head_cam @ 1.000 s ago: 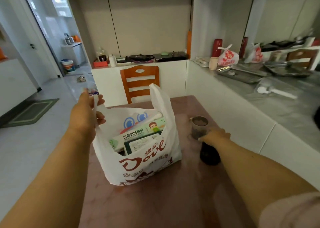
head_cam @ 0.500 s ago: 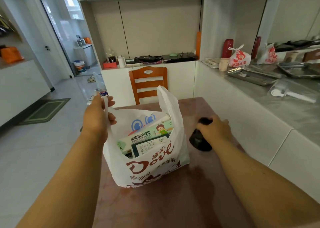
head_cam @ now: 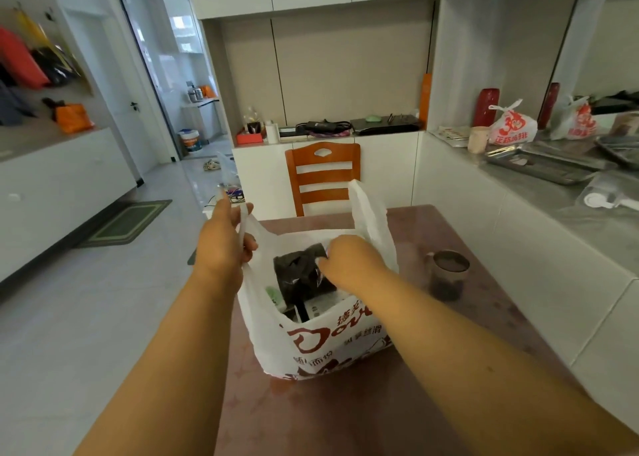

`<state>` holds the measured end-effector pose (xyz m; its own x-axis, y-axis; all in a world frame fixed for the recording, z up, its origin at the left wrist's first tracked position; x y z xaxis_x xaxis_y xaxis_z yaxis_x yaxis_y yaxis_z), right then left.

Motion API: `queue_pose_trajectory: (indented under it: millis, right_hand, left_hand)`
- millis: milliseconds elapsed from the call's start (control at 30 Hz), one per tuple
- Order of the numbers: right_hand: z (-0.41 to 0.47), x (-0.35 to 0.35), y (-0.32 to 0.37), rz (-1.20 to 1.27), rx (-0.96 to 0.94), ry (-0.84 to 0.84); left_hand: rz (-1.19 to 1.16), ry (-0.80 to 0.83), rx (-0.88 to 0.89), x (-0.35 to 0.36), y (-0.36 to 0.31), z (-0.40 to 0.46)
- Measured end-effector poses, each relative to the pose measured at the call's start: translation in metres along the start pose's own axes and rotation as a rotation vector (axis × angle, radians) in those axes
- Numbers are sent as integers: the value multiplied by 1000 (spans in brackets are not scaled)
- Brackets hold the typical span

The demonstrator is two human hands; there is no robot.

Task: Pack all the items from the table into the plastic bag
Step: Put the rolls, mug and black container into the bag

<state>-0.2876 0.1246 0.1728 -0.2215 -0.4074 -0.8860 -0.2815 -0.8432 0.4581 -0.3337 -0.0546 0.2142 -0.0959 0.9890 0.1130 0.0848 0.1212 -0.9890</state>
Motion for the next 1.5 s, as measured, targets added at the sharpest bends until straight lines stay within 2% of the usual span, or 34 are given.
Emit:
queue_pose_trajectory:
  millis: [67, 133, 200, 233, 333, 433, 567, 633, 700, 800, 933, 1033, 1133, 1200, 1233, 1300, 1400, 1433, 1500]
  right_hand:
    - [-6, -34, -2, 172, -94, -239]
    - [-9, -73, -18, 285, -100, -502]
    - [4, -91, -60, 335, 25, -670]
    - [13, -90, -87, 343, 113, -690]
    - [43, -50, -177, 291, 393, -495]
    - [51, -1, -229, 231, 503, -220]
    - [59, 41, -263, 113, 593, 48]
    - [62, 51, -271, 64, 599, 110]
    - [54, 43, -265, 49, 593, 83]
    - [41, 18, -259, 79, 626, -102]
    - [23, -43, -221, 166, 576, -528]
    - [4, -98, -174, 305, 457, -863]
    - [-23, -144, -108, 529, 234, -979]
    - [-41, -157, -60, 624, 57, -921]
    - [-46, -156, -36, 650, -39, -826]
    - [-45, -128, 2, 626, -155, -517]
    - [-36, -57, 26, 503, -113, -105]
    - [-32, -34, 26, 493, -77, -24]
    - [-23, -5, 24, 496, -30, 11]
  left_hand:
    - [-12, 1, -9, 2, 2, 1]
    - [-11, 0, -8, 5, 2, 2]
    - [4, -22, -14, 7, 2, 3]
    - [7, -37, -12, 8, 2, 4]
    - [-6, -48, -10, 15, 6, 9]
    - [-29, -39, 17, 13, 5, 10]
    - [-50, -45, 36, 16, 6, 14]
    - [-57, -48, 47, 16, 6, 14]
    - [-60, -48, 45, 16, 6, 14]
    - [-43, -67, 25, 14, 5, 12]
    - [35, -87, 36, 8, 0, 7]
    - [93, -95, 41, 2, -3, 3]
    - [92, -79, 23, -3, -4, 0]
    - [47, -63, -18, -7, -3, -1]
    - [14, -49, -41, -9, -2, -1]
    - [-42, -2, -79, -13, -2, -2]
    - [-55, 75, -115, -14, -4, -6]
    - [-45, 96, -123, -14, -5, -8]
    - [-28, 131, -132, -14, -5, -12]
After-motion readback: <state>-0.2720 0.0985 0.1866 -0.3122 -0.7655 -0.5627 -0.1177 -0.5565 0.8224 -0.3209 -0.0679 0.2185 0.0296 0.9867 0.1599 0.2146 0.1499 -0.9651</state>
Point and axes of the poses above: each hand's wrist, its own z-axis towards the middle knuckle, its own x-axis out of the palm, y = z × x, the point moved 7 cm from there along z, towards the middle knuckle, and after that the axes turned 2 degrees about -y, right-handed, at the moved point
